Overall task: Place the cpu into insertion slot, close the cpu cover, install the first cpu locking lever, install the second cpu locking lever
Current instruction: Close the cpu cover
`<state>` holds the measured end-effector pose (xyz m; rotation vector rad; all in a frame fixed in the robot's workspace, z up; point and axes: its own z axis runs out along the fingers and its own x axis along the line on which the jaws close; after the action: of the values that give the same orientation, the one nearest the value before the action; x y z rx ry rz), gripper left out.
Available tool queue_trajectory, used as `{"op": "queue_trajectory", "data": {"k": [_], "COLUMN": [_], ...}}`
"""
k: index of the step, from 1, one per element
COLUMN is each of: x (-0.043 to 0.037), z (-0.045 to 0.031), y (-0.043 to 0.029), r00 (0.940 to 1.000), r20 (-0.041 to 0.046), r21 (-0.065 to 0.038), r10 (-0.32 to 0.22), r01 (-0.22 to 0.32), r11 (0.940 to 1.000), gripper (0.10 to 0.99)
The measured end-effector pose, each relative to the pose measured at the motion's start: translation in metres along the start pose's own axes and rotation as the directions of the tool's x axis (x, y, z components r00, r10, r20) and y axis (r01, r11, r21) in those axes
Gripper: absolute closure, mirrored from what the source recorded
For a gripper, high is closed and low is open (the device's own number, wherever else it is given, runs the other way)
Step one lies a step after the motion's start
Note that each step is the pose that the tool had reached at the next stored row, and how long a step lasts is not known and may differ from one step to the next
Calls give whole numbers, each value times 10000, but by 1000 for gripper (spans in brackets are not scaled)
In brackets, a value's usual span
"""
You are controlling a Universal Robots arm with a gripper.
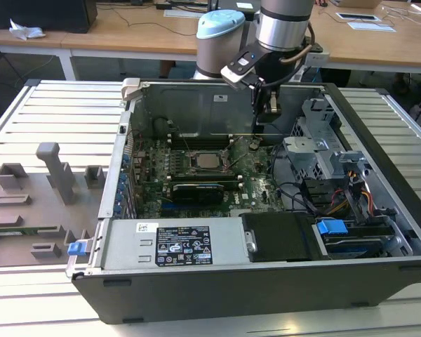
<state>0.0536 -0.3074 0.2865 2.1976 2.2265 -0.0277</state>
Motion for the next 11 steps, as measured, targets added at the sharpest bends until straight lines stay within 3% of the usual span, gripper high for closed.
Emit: {"op": "queue_trajectory", "data": {"k": [11], "x": [3], "z": [153], "y": [1], "r00": [10000], "r20": [0], "r21": [0], "r10": [-1], "r01": [1], "r11": [10000], "gripper": [980]}}
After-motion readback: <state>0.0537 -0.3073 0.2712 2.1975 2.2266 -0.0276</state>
